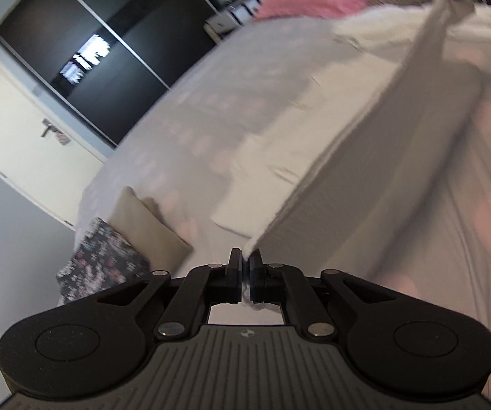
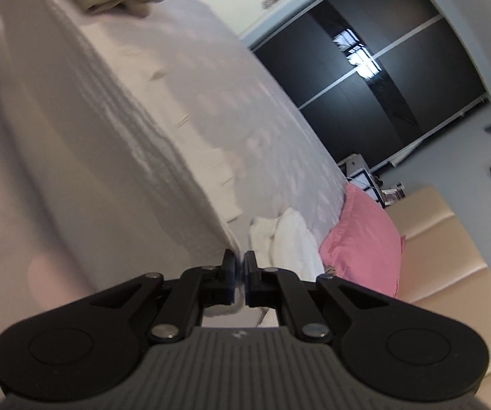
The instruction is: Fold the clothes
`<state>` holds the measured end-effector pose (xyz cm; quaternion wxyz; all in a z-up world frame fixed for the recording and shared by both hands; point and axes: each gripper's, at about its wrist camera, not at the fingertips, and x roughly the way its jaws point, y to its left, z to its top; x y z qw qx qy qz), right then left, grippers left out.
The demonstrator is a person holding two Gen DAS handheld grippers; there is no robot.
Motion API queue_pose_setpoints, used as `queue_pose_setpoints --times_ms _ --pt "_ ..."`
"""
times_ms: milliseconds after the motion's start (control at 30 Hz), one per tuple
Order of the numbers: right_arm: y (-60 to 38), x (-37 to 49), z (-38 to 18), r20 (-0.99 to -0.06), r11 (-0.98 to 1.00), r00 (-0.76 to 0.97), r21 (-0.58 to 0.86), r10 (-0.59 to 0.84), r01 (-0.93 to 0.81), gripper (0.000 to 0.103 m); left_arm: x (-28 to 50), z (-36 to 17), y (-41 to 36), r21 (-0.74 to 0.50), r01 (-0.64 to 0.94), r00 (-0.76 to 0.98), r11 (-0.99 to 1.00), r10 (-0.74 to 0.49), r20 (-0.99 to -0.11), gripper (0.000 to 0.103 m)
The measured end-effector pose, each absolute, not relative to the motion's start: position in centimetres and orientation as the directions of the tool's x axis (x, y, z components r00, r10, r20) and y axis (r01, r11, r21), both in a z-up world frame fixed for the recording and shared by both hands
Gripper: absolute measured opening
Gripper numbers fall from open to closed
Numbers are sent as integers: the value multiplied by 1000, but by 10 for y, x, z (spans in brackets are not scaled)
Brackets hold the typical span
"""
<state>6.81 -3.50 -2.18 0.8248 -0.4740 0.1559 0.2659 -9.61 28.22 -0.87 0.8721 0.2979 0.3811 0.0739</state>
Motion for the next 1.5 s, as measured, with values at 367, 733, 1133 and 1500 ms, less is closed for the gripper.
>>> queue_pose_setpoints --times_ms 367,733,1133,1500 --pt "25 155 -14 -507 497 835 -680 213 -539 5 16 2 321 586 -4 685 810 429 -588 2" --pt "84 280 -68 -575 583 798 -591 181 -558 5 122 -66 370 569 -6 597 822 460 -657 2" --pt "114 332 -143 -650 631 747 -523 141 -574 5 169 -133 389 550 -29 553 835 471 -687 2" --pt "86 311 -113 -664 710 739 -467 113 -528 33 126 -103 387 477 -124 585 870 452 -673 37"
